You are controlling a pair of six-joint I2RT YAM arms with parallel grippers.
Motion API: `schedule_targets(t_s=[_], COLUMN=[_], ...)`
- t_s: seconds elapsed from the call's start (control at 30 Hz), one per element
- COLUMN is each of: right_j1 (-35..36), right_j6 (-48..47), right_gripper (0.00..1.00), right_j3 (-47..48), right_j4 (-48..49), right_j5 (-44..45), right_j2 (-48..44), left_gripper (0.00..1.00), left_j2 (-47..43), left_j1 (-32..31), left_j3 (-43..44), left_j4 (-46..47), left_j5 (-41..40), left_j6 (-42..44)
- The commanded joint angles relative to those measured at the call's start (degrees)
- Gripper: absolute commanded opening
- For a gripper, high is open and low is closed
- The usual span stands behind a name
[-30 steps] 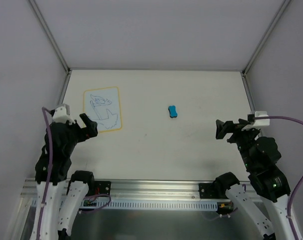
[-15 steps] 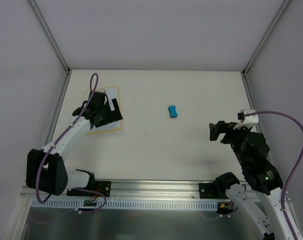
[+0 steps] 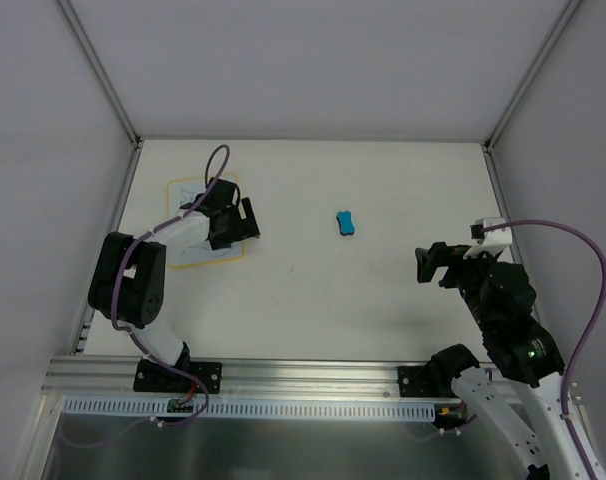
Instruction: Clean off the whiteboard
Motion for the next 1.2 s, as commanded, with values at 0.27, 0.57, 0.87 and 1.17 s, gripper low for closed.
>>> schedule_targets(t_s=[0.27,0.57,0.87,1.17], right_j1=[-0.04,-0.04,-0.04,-0.04], right_j6=[-0.16,0.11,0.11,0.72], right_gripper=[0.99,0.99,0.99,0.99], right_j3=[-0.26,-0.70,-0.87,0.61], right_j4=[0.89,0.89,0.80,-0.51], right_j5=[0.87,0.96,0.08,-4.92], right_j2=[-0.40,-1.45,-1.54,6.27], left_gripper=[0.72,0.50,0.37,0.39], left_j2=[2.07,0.93,6.64,5.86], left_j1=[-9.24,-19.61,-38.58,-46.34], left_j3=[-5.48,-8.56,-1.11,3.13], left_j4=[2.05,2.05,2.05,1.70], left_j5=[-1.22,3.17,5.81,4.85], left_j6=[-5.31,-11.72,-18.06,-18.32])
